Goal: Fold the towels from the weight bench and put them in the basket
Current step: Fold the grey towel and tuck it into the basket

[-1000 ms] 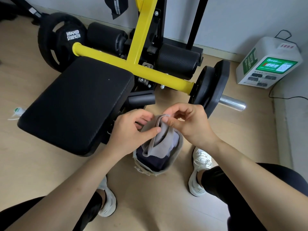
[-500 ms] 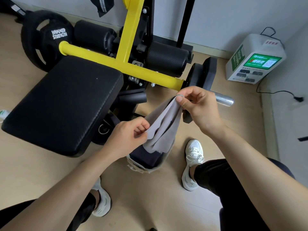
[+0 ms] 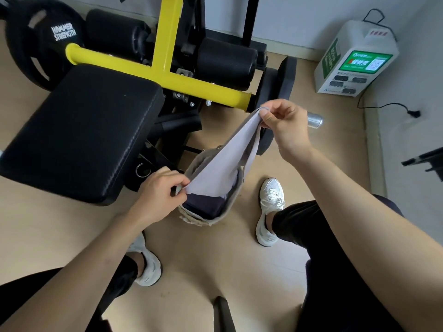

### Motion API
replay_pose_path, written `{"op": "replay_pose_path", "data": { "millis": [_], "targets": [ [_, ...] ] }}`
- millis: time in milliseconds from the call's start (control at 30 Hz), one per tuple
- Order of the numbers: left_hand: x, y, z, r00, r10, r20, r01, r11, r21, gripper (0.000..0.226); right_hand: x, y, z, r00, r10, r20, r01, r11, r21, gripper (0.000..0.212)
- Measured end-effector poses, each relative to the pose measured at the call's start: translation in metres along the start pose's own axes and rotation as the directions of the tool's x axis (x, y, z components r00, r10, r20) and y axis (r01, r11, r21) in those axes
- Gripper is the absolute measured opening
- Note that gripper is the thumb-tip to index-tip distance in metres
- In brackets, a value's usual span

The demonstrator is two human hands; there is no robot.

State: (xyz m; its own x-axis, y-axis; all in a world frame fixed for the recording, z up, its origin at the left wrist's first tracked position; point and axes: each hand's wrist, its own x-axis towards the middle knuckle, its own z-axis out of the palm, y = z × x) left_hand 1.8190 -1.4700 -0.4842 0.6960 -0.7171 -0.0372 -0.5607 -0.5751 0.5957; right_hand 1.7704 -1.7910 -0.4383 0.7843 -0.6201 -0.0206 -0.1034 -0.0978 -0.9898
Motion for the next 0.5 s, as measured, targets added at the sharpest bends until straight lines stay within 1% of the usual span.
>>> {"op": "replay_pose_path", "data": {
  "millis": [67,167,233,300,367,433,500],
  "targets": [
    [-0.002,-0.006,0.001,0.999,-0.020,0.026,0.021,0.997,-0.074,0.016,0.001,0.000,-0.001,0.999,0.034,-0.039,-0.032,0.998,0.048,0.019],
    [-0.004,-0.003,-0.005,0.992,-0.111,0.066,0.125,0.959,-0.255,0.023,0.003,0.001,-0.004,0.995,0.072,-0.063,-0.065,0.993,0.102,0.021],
    [-0.006,0.003,-0.014,0.994,-0.100,0.052,0.110,0.954,-0.280,0.021,0.004,0.003,-0.005,0.993,0.086,-0.079,-0.076,0.990,0.118,0.023],
    [-0.007,0.005,-0.027,0.999,0.000,-0.038,-0.006,0.987,-0.160,0.008,0.006,0.005,-0.009,0.990,0.091,-0.104,-0.080,0.990,0.113,0.023],
    [-0.007,0.005,-0.040,0.981,0.127,-0.144,-0.120,0.991,0.057,0.023,0.009,0.007,-0.012,0.990,0.081,-0.119,-0.071,0.994,0.085,0.022],
    [-0.005,0.003,-0.050,0.966,0.181,-0.186,-0.138,0.965,0.221,0.018,0.010,0.008,-0.014,0.992,0.052,-0.112,-0.051,0.999,0.012,0.020],
    [-0.004,0.000,-0.053,0.966,0.168,-0.195,-0.100,0.943,0.318,0.008,0.009,0.007,-0.013,0.995,0.016,-0.098,-0.027,0.994,-0.106,0.020]
  ]
}}
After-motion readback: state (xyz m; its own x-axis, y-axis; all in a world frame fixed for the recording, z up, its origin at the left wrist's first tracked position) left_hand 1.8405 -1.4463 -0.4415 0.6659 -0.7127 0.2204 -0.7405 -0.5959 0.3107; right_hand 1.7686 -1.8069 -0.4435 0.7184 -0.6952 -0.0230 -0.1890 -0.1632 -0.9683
